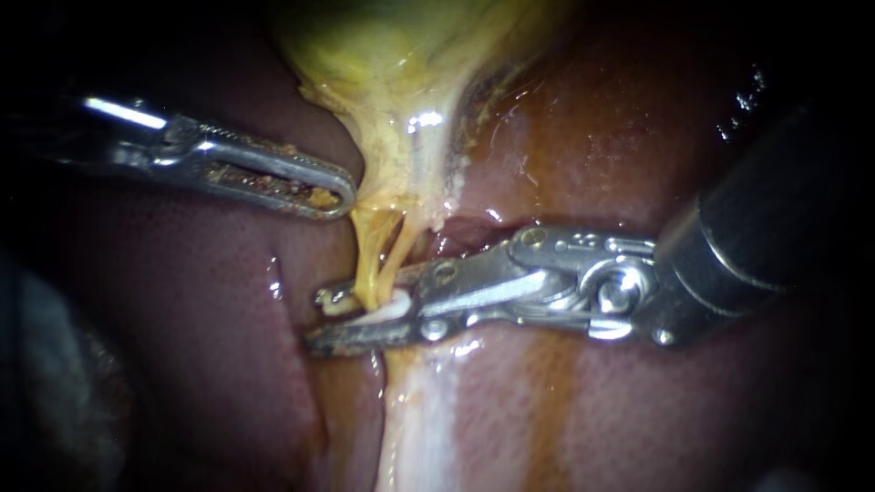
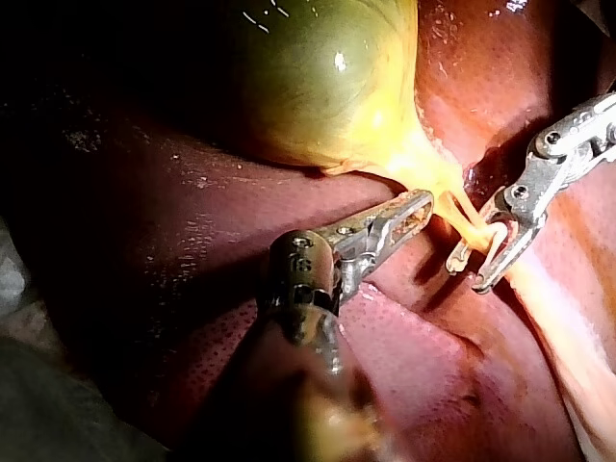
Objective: Clipping first clip left tube
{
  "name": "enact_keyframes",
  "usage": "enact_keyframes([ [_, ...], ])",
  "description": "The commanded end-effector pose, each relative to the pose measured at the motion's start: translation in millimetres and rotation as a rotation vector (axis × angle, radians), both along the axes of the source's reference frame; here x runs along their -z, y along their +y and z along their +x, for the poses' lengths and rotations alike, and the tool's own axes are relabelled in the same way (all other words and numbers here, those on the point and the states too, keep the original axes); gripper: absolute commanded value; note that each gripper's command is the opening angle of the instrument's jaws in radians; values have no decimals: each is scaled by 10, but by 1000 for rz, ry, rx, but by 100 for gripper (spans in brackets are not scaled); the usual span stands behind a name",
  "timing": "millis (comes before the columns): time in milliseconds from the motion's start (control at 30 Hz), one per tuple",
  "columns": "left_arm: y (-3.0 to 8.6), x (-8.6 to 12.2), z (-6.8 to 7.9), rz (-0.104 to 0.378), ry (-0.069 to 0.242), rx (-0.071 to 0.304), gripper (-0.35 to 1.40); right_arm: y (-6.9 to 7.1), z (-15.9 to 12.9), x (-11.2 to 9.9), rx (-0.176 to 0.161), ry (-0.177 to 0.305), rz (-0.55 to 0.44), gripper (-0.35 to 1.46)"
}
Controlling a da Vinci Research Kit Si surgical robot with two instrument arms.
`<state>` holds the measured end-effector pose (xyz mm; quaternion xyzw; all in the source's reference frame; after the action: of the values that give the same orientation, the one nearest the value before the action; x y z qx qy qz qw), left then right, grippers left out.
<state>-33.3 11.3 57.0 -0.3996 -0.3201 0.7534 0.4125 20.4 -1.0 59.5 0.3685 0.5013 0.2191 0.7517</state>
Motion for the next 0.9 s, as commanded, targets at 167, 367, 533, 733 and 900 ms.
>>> enact_keyframes([
  [167,0,0,0,0,0,0,-35,1,0,1,0,0,1,21],
  [367,0,0,0,0,0,0,-35,3,6,-3,-1,29,-47,50],
  [533,0,0,1,0,-1,-1,-35,6,2,-5,-28,33,-116,50],
  [733,0,0,2,0,-1,-1,-35,8,-16,-9,-17,26,-149,50],
  [900,0,1,3,1,-1,-2,-35,12,-38,-11,-9,12,-179,50],
])
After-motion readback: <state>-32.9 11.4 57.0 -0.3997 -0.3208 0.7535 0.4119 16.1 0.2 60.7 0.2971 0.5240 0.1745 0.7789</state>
